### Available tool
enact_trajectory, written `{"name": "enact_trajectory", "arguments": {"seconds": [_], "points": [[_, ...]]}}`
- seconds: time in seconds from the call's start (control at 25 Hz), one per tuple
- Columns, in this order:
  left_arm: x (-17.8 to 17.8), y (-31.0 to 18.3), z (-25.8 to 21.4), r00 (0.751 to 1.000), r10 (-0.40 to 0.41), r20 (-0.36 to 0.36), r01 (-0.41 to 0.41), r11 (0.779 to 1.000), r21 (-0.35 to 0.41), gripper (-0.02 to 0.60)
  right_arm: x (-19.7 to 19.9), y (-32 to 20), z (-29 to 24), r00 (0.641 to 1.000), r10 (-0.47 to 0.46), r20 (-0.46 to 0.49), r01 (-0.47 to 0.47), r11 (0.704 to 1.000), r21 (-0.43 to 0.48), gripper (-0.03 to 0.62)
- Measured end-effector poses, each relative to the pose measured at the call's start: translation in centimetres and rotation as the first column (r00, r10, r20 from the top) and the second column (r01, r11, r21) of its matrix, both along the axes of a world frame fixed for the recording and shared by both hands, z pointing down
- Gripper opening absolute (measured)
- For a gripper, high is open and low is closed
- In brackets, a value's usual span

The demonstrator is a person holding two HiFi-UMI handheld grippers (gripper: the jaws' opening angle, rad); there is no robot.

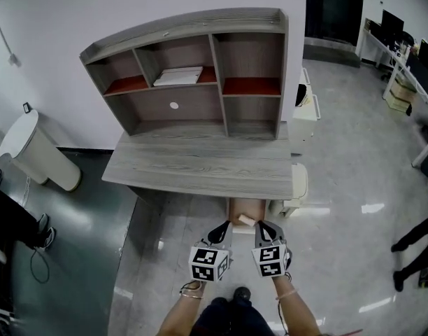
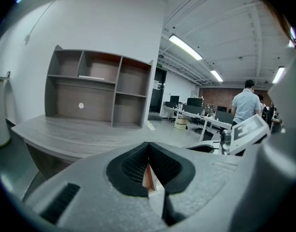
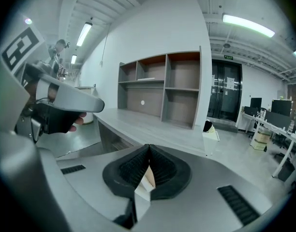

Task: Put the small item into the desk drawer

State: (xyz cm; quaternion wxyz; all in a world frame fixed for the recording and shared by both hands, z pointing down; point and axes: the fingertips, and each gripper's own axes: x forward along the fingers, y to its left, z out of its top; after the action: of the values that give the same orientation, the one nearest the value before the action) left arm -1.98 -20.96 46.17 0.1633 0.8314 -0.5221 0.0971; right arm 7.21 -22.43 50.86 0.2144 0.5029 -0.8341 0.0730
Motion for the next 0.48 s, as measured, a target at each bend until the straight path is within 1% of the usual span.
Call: {"name": "enact_trajectory", "arguments": {"seconds": [0.2,0.48], "points": [[-0.4,1.0,-1.6,1.0,-0.003,-0.005,0.003,1.0,0.009,0.015,0.2,0.4,-2.5,1.0,0.018,0.016,-0.019,0.999,0.042,0.002],[-1.8,2.3,-4.1,1.0,-0.003,0.001,0.003,0.999,0.038,0.015,-0.6,1.9,-6.5,0.998,0.039,0.053,-0.045,0.993,0.107,0.002]]}}
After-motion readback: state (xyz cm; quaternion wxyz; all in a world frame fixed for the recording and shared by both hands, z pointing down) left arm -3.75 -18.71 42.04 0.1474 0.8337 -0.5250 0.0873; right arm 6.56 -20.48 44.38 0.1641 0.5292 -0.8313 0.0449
